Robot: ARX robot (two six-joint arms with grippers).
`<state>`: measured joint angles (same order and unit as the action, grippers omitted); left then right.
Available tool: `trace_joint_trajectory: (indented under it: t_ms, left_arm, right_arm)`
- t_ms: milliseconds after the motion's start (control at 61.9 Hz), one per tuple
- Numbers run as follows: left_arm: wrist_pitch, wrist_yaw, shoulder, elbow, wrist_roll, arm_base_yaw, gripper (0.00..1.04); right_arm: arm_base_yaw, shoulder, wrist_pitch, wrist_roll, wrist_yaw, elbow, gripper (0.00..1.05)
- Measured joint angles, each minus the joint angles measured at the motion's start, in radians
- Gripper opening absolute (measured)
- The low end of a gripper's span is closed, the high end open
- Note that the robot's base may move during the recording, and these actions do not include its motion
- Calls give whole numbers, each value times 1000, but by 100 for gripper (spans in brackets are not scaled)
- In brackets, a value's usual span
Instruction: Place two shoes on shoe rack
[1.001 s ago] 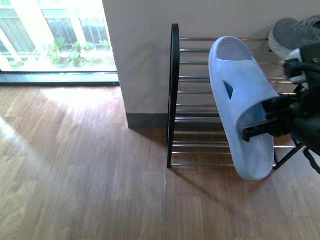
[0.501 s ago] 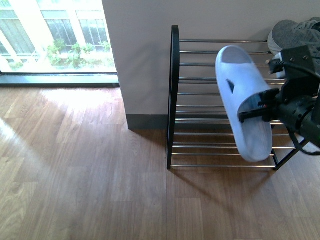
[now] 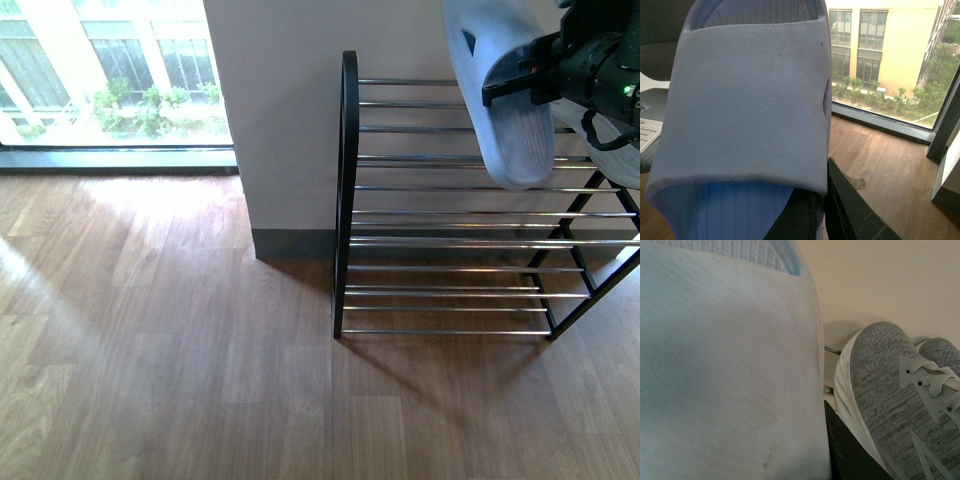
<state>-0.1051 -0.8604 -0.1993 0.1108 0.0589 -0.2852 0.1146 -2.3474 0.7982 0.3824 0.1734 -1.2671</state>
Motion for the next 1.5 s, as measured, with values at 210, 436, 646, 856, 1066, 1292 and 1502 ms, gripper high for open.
trace_joint_trajectory:
  t_ms: [210, 436, 646, 856, 1066, 1292, 1502]
  left_arm:
    - [0, 0, 0, 0, 0, 0, 2]
    - [0, 0, 0, 0, 0, 0, 2]
    - [0, 0, 0, 0, 0, 0, 2]
    - [0, 0, 0, 0, 0, 0, 2]
    - [0, 0, 0, 0, 0, 0, 2]
    - [0, 0, 0, 0, 0, 0, 2]
    - [0, 0, 0, 0, 0, 0, 2]
  right_arm:
    - [-12, -29, -11, 163, 35, -44, 1]
    - [-3, -50, -41, 209, 43, -98, 1]
    - [-8, -88, -141, 185, 68, -174, 1]
    - [-18, -109, -134, 185, 101, -208, 1]
    - [-25, -111, -146, 189, 140, -224, 1]
    - [-29, -111, -125, 182, 153, -214, 15]
    - [-42, -81, -103, 155, 148, -153, 52]
